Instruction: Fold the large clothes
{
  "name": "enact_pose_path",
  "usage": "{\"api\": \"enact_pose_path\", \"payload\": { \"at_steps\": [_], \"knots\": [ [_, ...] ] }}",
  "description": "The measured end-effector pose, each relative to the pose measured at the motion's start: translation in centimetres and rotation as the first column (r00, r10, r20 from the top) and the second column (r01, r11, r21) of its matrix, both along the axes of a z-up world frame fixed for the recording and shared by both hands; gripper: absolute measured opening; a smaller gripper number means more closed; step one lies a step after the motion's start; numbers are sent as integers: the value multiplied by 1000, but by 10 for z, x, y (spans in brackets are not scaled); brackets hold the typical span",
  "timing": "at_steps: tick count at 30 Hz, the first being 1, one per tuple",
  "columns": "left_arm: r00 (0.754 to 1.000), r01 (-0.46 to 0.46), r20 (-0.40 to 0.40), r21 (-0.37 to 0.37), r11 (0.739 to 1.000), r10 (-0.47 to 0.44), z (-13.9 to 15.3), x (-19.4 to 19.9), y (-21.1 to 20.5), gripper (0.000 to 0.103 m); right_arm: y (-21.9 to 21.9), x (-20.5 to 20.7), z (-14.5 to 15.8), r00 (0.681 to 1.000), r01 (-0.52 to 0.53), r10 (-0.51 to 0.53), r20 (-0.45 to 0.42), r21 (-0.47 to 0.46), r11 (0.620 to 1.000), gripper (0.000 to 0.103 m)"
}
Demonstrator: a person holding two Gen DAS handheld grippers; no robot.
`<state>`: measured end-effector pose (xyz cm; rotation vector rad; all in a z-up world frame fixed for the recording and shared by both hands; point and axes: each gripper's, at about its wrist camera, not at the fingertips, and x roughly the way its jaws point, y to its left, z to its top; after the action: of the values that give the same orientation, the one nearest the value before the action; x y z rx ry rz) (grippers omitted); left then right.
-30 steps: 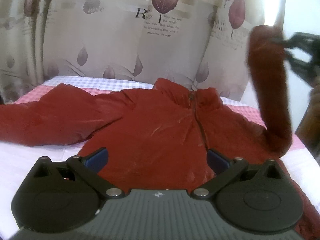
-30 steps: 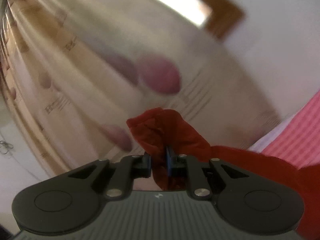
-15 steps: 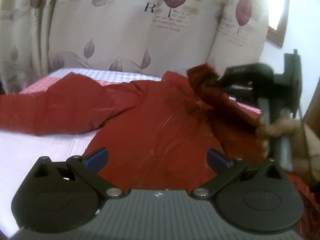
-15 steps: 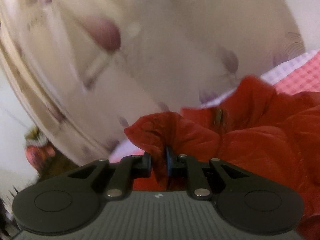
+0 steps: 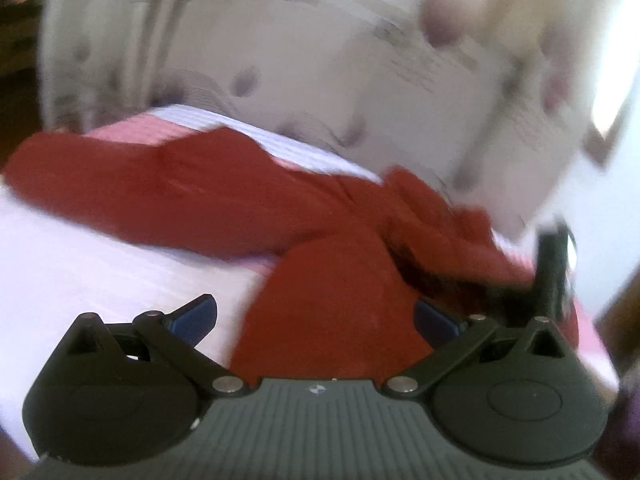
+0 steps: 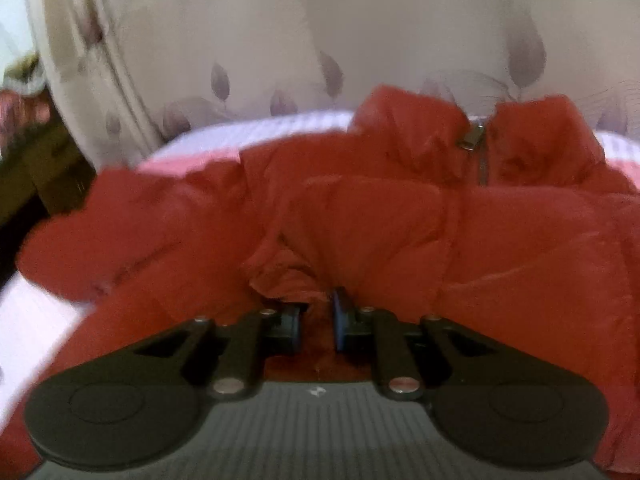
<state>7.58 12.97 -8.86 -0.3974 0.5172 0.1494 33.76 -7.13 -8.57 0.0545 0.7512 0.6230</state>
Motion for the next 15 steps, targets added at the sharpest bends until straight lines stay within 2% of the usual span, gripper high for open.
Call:
{"api": "enact_pose_path", "payload": {
  "at_steps": [3,5,7,9,11,14,15],
  "knots": [
    [994,-101,15,-134,986,104,0,-8,52,103,6,-3,-1,1000,-8,9,27,-43,999,15],
    [984,-173,10,-228,958,180,-6,-11,92,102,6,-8,-4,999,-12,15,47,-59,998,15],
    [966,-251,-15,-302,920,259,-15,-14,130,102,7,-9,-4,998,-13,17,60,-65,998,15],
    [948,-305,-20,-343,888,318,-22,-16,161,102,5,-10,-5,998,-12,15,65,-59,998,15],
    [939,-335,-61,-384,861,338,-26,-10,191,101,3,-10,-5,998,-8,11,63,-45,999,15],
    [915,-392,-96,-434,811,391,-36,-2,226,101,8,-7,-5,998,-4,7,70,-44,999,15],
    [914,-391,-93,-462,796,395,-39,-1,235,101,7,-8,-5,997,-3,6,71,-44,999,15]
  ]
}}
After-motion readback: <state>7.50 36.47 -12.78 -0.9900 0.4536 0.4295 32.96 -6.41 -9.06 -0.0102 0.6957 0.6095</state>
